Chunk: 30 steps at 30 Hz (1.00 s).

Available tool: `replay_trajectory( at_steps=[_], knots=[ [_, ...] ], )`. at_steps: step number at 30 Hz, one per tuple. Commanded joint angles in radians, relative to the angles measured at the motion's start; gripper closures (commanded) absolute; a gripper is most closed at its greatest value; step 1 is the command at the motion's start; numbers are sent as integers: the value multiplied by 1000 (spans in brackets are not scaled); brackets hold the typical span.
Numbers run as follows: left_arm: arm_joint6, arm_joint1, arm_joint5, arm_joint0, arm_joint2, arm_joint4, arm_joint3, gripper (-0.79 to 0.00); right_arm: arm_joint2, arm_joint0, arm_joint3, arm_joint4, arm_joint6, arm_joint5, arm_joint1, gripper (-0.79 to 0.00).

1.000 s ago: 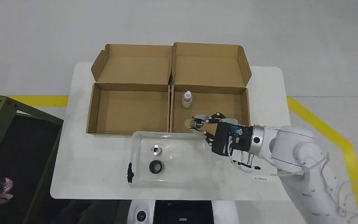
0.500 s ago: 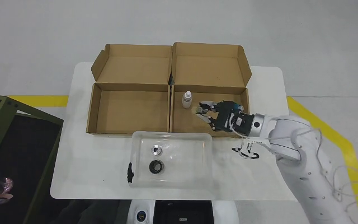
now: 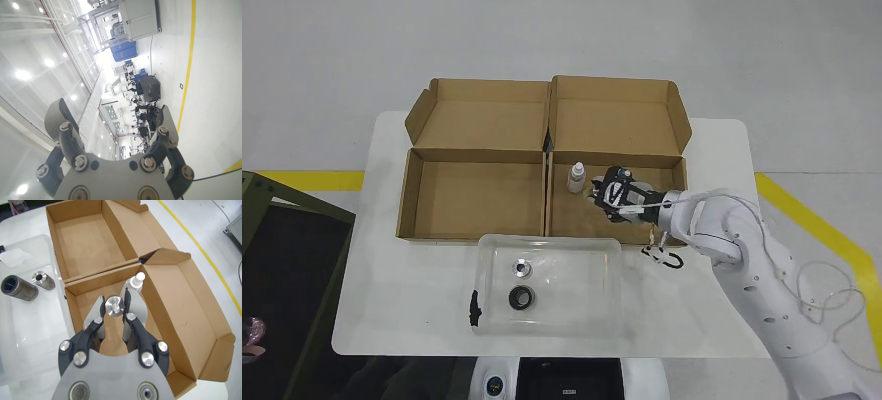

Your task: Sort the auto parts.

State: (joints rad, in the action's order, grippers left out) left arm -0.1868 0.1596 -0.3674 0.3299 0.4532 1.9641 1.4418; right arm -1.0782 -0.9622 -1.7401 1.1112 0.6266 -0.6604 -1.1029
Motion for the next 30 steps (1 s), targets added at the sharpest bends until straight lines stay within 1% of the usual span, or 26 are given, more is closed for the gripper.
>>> replay_trajectory(
  at_steps=[1,9,18,29,30],
  knots=[
    [0,0,0,0,0,0,0,-785,17,17,29,9,7,11,-4,0],
    [0,0,0,0,0,0,0,-785,92,87,120,84,67,71,-22,0],
    [0,0,0,0,0,0,0,-785,140,147,225,83,85,136,-44,0],
    [0,0,0,0,0,0,0,-785,218,196,310,133,78,174,-74,0],
    [0,0,0,0,0,0,0,-785,223,198,315,137,75,180,-76,-18]
  ],
)
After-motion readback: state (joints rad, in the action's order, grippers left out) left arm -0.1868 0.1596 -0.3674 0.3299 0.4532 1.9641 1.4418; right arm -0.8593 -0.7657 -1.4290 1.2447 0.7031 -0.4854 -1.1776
